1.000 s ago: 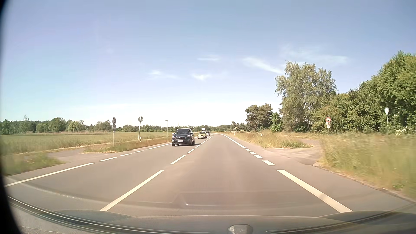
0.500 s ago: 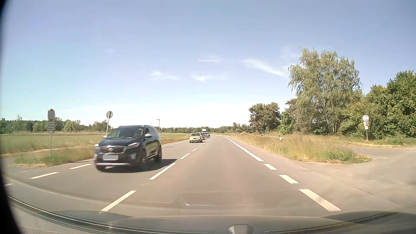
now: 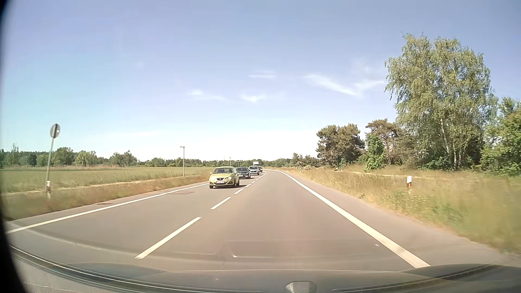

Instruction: Follow the waypoints while adhering to traffic rules and regulations

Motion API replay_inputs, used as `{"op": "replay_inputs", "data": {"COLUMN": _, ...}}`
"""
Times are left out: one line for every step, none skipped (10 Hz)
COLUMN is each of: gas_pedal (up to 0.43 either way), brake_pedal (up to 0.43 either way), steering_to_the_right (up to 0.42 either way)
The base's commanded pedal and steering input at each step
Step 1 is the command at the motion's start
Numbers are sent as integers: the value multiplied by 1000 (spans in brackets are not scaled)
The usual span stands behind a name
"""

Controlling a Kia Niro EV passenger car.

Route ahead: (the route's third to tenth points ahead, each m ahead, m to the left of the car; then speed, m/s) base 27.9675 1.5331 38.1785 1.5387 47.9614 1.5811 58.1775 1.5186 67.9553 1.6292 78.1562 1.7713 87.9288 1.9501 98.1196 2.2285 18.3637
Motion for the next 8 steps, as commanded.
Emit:
{"op": "replay_inputs", "data": {"gas_pedal": 87, "brake_pedal": 24, "steering_to_the_right": 1}}
{"op": "replay_inputs", "data": {"gas_pedal": 87, "brake_pedal": 24, "steering_to_the_right": 1}}
{"op": "replay_inputs", "data": {"gas_pedal": 87, "brake_pedal": 24, "steering_to_the_right": 1}}
{"op": "replay_inputs", "data": {"gas_pedal": 87, "brake_pedal": 24, "steering_to_the_right": 1}}
{"op": "replay_inputs", "data": {"gas_pedal": 87, "brake_pedal": 24, "steering_to_the_right": 3}}
{"op": "replay_inputs", "data": {"gas_pedal": 87, "brake_pedal": 24, "steering_to_the_right": 3}}
{"op": "replay_inputs", "data": {"gas_pedal": 87, "brake_pedal": 24, "steering_to_the_right": 3}}
{"op": "replay_inputs", "data": {"gas_pedal": 87, "brake_pedal": 24, "steering_to_the_right": 3}}
